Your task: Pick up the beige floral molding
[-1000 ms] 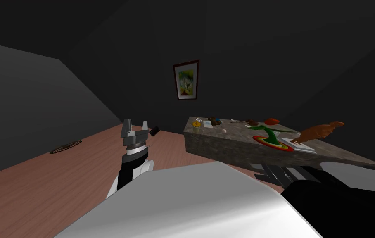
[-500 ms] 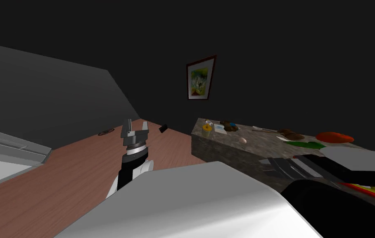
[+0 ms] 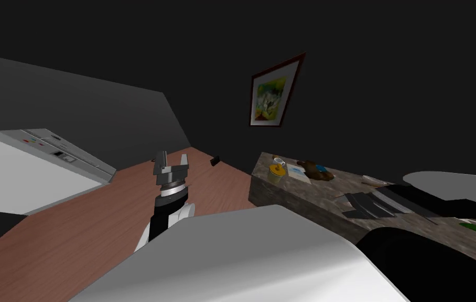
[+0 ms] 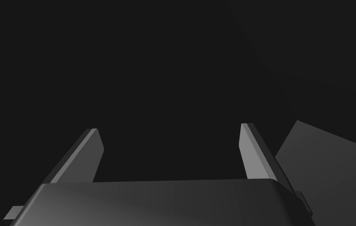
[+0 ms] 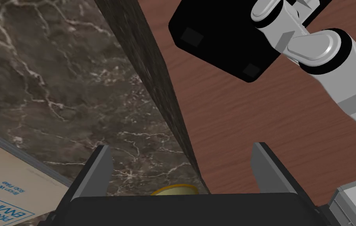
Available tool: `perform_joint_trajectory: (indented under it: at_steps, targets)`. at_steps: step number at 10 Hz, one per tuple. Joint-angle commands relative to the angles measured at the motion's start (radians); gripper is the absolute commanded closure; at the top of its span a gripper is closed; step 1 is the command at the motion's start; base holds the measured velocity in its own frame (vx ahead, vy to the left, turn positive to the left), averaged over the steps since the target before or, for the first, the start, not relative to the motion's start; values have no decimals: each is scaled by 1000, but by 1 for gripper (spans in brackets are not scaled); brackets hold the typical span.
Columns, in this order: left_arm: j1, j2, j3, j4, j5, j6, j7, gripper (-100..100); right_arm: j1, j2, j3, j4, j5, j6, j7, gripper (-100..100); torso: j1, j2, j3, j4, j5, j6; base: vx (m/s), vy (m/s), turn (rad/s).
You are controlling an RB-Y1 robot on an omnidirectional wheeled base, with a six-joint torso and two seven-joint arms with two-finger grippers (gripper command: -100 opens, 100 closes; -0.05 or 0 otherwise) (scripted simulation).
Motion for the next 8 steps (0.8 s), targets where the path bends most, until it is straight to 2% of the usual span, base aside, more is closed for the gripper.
perform_joint_trajectory:
  at_steps: [1, 2, 3, 4, 5, 6, 7, 8]
  targets:
    - [0, 0, 0, 0, 0, 0, 0, 0, -21, -14, 12, 30, 16, -9, 3, -100, 0, 0, 0, 0, 0, 0, 134, 30, 350]
    - [0, 0, 0, 0, 0, 0, 0, 0, -37, -43, 16, 61, 44, -20, 1, -100, 0, -1, -1, 0, 0, 1, 192, 23, 341]
    - [0, 0, 0, 0, 0, 0, 0, 0, -37, -43, 16, 62, 44, -20, 1, -100, 0, -4, -3, -1, 0, 1, 177, 23, 281]
    - [0, 0, 0, 0, 0, 0, 0, 0, -52, -63, 23, 89, 71, -31, -2, -100, 1, -4, -3, -1, 0, 1, 201, 41, 396]
    - [0, 0, 0, 0, 0, 0, 0, 0, -52, -63, 23, 89, 71, -31, -2, -100, 2, -6, -3, -1, 0, 0, 167, 13, 338]
    - [0, 0, 0, 0, 0, 0, 0, 0, -65, -75, 33, 110, 96, -44, -4, -100, 1, -4, -3, -1, 0, 1, 175, 6, 469]
    - [0, 0, 0, 0, 0, 0, 0, 0, -76, -78, 47, 125, 119, -58, -7, -100, 1, -5, -3, -1, 0, 0, 268, 23, 452]
    - [0, 0, 0, 0, 0, 0, 0, 0, -76, -78, 47, 125, 119, -58, -7, -100, 2, -9, -5, -2, 0, 1, 225, -32, 254]
